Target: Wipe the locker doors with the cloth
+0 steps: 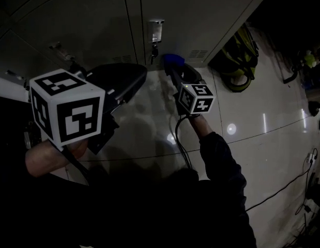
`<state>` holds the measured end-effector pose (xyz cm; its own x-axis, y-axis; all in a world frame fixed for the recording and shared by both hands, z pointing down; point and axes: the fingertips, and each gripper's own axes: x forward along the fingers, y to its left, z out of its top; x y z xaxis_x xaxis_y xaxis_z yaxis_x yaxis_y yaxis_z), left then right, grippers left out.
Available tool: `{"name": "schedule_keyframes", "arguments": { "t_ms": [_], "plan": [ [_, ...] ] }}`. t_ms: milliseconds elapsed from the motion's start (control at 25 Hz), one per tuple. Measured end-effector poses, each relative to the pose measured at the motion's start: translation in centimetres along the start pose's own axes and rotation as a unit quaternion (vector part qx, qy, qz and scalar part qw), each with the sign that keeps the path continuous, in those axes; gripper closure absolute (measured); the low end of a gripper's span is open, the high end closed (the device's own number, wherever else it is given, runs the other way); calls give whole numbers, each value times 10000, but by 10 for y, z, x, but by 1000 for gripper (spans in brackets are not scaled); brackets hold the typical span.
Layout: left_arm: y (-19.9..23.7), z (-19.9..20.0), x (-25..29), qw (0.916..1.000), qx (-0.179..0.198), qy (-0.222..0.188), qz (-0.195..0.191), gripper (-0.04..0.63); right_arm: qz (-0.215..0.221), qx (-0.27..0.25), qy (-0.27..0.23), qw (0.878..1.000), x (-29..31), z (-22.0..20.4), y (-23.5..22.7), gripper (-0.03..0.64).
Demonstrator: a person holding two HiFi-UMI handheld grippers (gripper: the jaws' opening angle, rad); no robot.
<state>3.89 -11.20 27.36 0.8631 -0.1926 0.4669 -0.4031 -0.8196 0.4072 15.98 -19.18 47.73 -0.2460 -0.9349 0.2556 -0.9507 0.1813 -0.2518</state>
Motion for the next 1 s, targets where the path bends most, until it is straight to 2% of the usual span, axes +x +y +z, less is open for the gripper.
{"name": "schedule_keyframes", "arguments": {
  "t_ms": [200, 400, 640, 1000],
  "plan": [
    [5, 1, -8, 10000, -40, -50, 17, 595, 473, -138, 97, 9987, 29, -11, 48, 463],
    [8, -1, -12, 9999, -76, -78, 36, 595, 555, -149, 129, 9983, 45, -16, 60, 463],
    [7, 0, -9, 10000, -73, -51, 28, 595, 212, -227, 255, 9992, 42, -21, 33, 463],
    [-5, 0, 4, 10000, 18, 21, -36, 595, -388, -164, 166, 9990, 11, -7, -42, 463]
  ]
}}
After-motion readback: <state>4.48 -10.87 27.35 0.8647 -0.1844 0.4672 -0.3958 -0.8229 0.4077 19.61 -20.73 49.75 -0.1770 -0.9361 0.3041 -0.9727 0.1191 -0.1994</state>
